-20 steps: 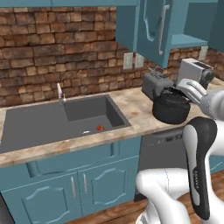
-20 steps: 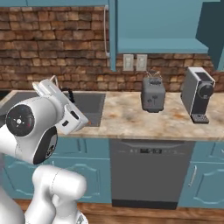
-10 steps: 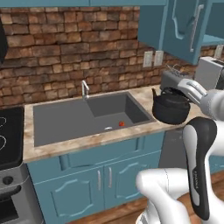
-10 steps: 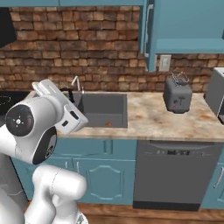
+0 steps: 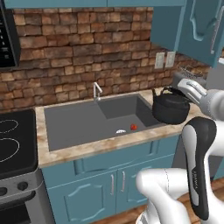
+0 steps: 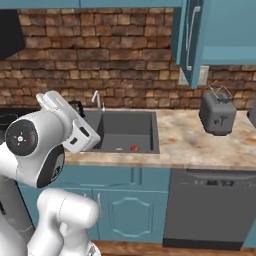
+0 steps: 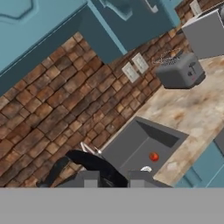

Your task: Open the cabinet, pick the kettle from the cabinet, and place it in the sink.

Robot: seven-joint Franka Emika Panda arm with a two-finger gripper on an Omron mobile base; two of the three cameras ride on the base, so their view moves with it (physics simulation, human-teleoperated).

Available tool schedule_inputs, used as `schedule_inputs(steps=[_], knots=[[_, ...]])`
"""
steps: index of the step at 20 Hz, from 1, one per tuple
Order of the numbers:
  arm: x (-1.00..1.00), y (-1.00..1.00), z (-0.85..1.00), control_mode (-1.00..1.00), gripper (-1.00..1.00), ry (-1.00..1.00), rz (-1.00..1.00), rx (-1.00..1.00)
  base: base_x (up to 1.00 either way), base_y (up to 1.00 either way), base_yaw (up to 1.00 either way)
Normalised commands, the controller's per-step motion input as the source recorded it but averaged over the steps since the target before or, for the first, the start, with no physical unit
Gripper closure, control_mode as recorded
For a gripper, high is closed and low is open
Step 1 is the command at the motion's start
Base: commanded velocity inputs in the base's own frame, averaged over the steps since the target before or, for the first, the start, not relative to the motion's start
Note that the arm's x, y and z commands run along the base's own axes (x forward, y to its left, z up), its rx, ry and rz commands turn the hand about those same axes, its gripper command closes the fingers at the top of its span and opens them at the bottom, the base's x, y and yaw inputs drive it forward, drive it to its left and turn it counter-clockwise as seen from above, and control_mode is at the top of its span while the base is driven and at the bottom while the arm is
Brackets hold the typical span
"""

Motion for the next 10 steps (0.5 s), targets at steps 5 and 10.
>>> schedule_inputs(steps=[5, 10], knots=[[0.0, 0.0, 0.0, 1.0, 1.0, 0.0, 0.0, 0.0, 0.43, 0.09, 0.03], [0.0, 0.0, 0.0, 1.0, 1.0, 0.0, 0.0, 0.0, 0.47, 0.0, 0.12]])
